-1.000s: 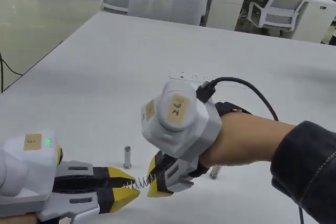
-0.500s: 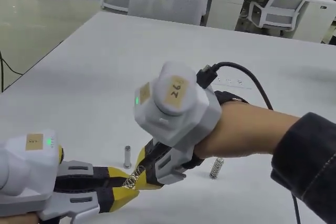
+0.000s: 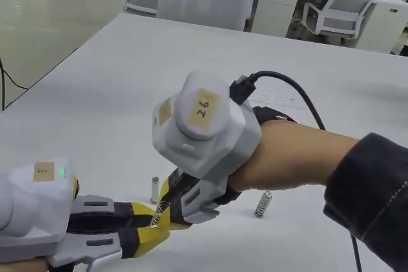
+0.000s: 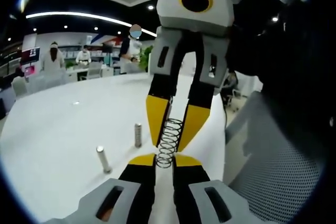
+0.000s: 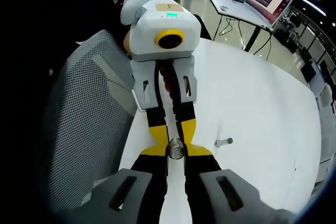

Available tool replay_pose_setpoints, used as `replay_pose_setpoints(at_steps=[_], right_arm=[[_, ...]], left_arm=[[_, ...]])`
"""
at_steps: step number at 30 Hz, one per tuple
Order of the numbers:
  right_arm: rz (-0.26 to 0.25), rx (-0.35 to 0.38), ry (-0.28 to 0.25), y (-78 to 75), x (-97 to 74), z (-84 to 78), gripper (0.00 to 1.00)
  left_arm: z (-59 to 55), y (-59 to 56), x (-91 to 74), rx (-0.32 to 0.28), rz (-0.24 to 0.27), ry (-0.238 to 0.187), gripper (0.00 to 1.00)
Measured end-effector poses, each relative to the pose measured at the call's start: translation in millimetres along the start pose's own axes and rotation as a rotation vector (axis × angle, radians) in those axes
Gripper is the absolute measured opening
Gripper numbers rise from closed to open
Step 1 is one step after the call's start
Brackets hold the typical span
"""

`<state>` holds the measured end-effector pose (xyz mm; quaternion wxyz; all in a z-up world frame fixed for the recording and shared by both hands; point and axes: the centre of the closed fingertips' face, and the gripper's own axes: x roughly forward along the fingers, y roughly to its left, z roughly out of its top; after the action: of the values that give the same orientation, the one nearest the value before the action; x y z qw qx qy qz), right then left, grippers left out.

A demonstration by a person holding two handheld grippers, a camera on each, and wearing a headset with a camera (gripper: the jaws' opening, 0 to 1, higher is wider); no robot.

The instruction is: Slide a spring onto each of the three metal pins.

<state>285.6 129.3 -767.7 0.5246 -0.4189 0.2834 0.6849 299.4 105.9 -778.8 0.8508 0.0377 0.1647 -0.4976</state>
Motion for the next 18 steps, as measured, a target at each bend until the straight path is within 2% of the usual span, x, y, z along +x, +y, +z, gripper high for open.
replay_pose_setpoints(at_steps=[9,18], right_arm=[[-0.024,0.008,0.014,-6.9,-3.9,-4.7,0.08],[-0.043,0.022,0.028,-13.1,-9.1,-11.1,0.08]], left_arm=[[0.2,3.2,-1.6,-0.032,0.015,-0.001,0.16],[-1.7,19.8,-14.9,-0.065,0.089,-0.003,0.30]])
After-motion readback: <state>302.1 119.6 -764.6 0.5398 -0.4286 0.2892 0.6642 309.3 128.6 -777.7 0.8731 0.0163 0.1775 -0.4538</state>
